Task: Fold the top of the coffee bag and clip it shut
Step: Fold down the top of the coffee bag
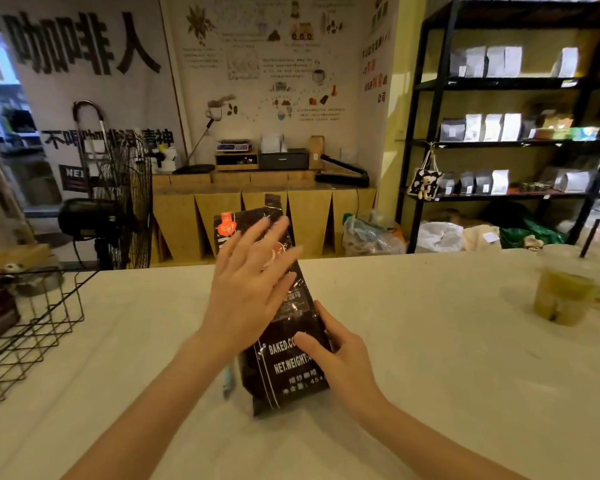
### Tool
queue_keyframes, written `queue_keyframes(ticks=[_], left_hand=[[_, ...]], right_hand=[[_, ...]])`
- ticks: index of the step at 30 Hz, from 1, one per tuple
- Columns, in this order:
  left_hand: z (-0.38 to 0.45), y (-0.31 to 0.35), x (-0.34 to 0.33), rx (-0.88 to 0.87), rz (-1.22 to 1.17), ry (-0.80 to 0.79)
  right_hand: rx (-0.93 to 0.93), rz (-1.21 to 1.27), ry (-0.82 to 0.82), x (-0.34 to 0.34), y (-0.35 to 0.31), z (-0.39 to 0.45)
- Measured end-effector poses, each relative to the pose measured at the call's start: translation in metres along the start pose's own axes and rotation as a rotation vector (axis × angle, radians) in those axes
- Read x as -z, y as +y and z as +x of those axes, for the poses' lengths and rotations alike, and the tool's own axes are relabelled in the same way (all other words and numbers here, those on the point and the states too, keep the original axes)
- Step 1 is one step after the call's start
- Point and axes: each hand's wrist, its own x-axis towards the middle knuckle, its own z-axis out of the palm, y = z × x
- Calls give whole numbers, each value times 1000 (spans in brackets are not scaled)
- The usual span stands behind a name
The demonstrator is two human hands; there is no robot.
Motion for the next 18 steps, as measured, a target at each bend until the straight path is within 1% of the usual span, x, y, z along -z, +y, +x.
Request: queue_keyframes(ticks=[1,3,5,6,7,11,15,18], left_hand=[[9,-3,5,-118,70,-108],[24,-9,10,-250,169,-311],[32,-13,12,-262,145,-447],[34,-16,14,-246,102,-480],[34,-18,15,-229,56,-489],[34,-18,23,-213,-52,-431],[31,-13,26,-255,-58,-380],[29,-15,30,-237,-67,-354]], right_hand=[[12,-4,3,-2,0,-1],[47,-27,-16,-4,0,-3],[68,-56,-40,-5,-2,-5],[76,-66,-48,-5,-4,-6],[83,-75,-57,-6,-5,-7],[91,-93,-69,-8,-1,-9],[61,-47,-126,-3,4,-14],[-1,-13,-161,6,4,-16]])
